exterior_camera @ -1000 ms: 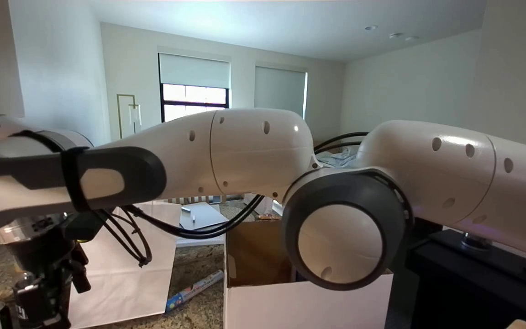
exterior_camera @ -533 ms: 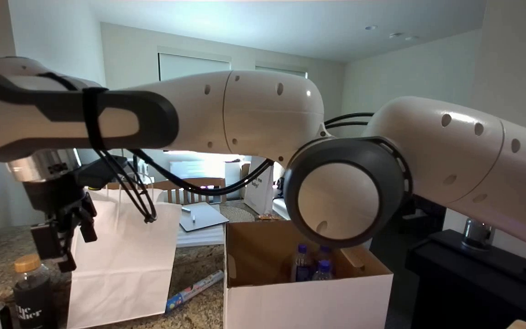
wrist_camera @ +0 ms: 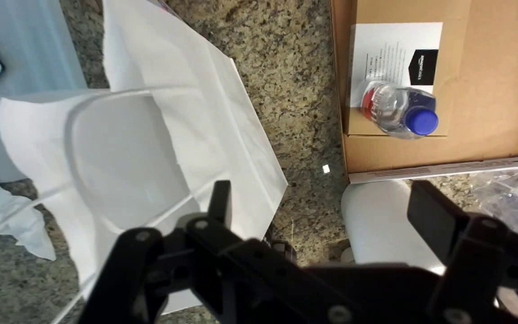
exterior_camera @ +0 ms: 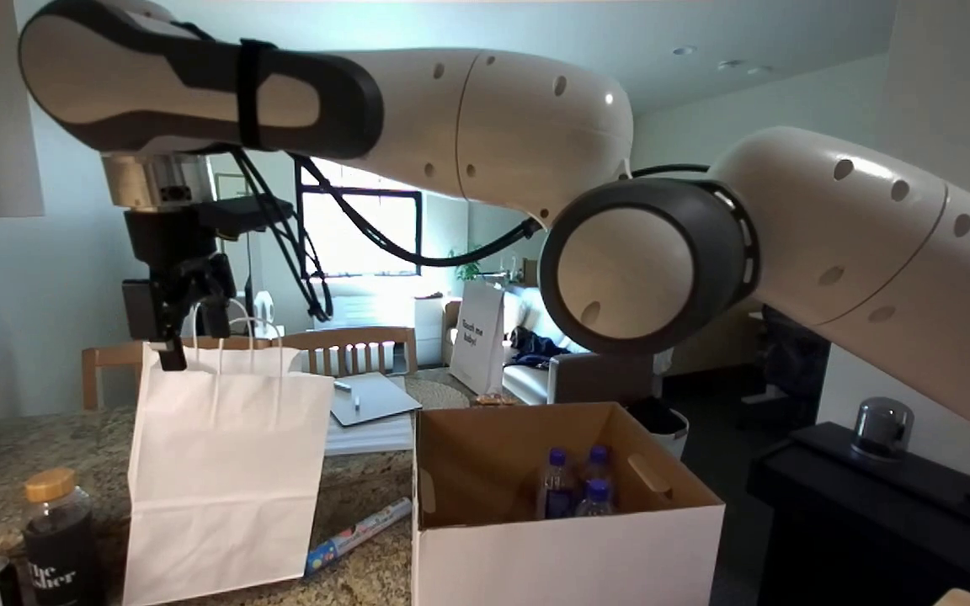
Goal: Move one bottle from the big box to the counter
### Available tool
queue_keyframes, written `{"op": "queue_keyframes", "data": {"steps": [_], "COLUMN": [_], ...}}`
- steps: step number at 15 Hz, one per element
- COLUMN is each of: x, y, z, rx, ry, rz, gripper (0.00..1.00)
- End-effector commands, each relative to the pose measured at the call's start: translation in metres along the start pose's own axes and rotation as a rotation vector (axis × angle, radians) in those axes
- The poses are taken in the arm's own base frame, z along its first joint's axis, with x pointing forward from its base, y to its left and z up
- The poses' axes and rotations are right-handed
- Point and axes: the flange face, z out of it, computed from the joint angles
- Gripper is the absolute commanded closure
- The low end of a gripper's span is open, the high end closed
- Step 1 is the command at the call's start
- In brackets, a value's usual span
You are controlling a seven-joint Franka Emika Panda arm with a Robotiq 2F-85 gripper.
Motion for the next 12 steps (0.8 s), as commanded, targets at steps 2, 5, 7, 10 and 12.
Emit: {"op": "queue_keyframes", "data": {"steps": [2, 5, 7, 10, 12], "x": [-0.02, -0.026, -0.02, -0.022, -0.022], "y": [0.005, 0.006, 0.009, 0.01, 0.01], "z": [-0.053, -0.076, -0.069, -0.076, -0.076], "rx": [-0.029, -0.039, -0.042, -0.045, -0.045], "ry": [-0.002, 0.026, 0.047, 0.056, 0.054], "rz": [0.097, 0.121, 0.094, 0.098, 0.098], "gripper": [0.0, 0.0, 0.0, 0.0, 0.0]}}
